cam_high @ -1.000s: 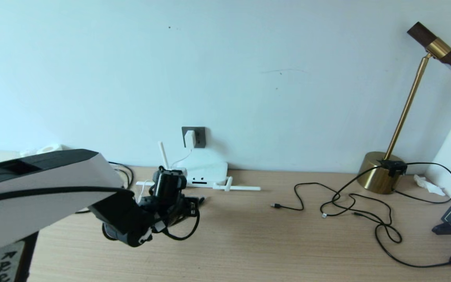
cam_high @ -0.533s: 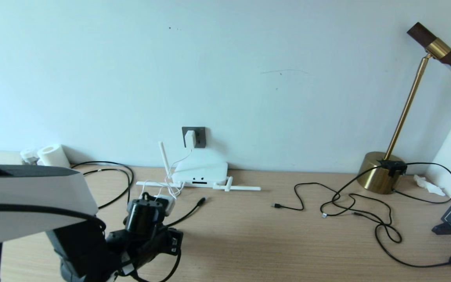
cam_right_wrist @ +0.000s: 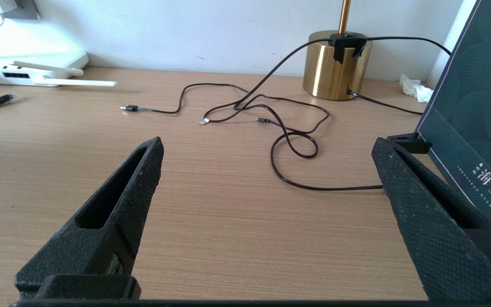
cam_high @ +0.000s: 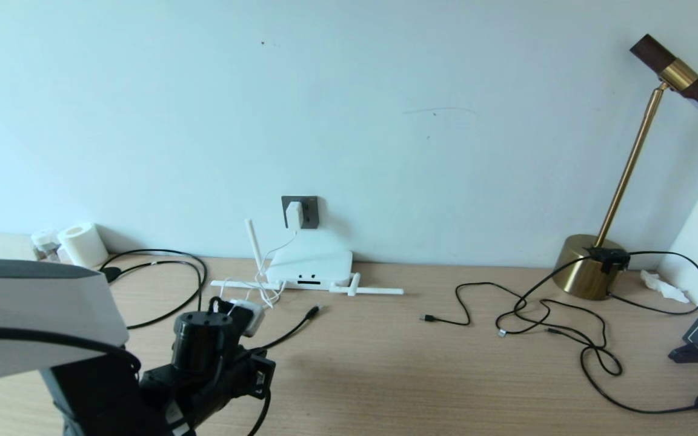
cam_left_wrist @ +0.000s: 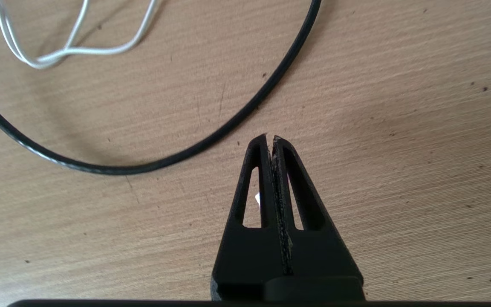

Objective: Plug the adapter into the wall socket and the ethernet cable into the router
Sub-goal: Hand it to the other hand

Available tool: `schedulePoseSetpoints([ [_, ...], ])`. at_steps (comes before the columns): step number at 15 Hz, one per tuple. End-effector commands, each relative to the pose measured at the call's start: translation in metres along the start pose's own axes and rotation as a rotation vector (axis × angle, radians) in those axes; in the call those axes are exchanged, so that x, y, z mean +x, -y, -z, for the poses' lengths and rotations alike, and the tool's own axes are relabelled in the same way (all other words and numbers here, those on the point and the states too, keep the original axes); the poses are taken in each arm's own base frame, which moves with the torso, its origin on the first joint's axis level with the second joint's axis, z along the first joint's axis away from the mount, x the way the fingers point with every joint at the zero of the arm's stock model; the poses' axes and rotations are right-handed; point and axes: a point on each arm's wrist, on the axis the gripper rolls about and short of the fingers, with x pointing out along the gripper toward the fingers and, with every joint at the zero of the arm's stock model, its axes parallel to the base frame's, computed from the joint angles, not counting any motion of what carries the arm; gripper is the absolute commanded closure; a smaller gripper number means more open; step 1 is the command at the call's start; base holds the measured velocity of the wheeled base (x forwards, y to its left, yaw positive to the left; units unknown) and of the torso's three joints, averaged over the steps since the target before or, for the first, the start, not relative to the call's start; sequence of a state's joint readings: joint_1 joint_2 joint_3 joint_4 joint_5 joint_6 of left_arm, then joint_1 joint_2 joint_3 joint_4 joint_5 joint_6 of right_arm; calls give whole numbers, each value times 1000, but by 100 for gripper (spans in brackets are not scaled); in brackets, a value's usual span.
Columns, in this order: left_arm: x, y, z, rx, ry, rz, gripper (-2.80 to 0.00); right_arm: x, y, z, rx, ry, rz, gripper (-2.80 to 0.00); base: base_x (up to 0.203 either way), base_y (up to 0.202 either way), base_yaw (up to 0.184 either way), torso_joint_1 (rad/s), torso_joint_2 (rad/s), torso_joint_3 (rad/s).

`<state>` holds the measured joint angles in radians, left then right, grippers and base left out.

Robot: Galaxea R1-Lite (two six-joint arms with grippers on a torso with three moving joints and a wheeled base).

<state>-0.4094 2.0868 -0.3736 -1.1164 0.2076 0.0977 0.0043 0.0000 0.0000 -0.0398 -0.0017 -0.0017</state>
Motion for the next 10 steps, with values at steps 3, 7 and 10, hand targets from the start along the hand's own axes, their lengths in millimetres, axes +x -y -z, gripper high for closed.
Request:
schedulePoseSetpoints([
  [3,-11,-1,-2,2,21,58,-280,1,0,3,0,-14,-1,-280,0,0,0,0,0,0],
  [7,-16,-3,-3,-2,27,84,-280,1,0,3,0,-14,-1,-280,0,0,0,0,0,0],
  [10,-8,-5,-9,25,23,103,-280,1,0,3,0,-14,-1,-280,0,0,0,0,0,0],
])
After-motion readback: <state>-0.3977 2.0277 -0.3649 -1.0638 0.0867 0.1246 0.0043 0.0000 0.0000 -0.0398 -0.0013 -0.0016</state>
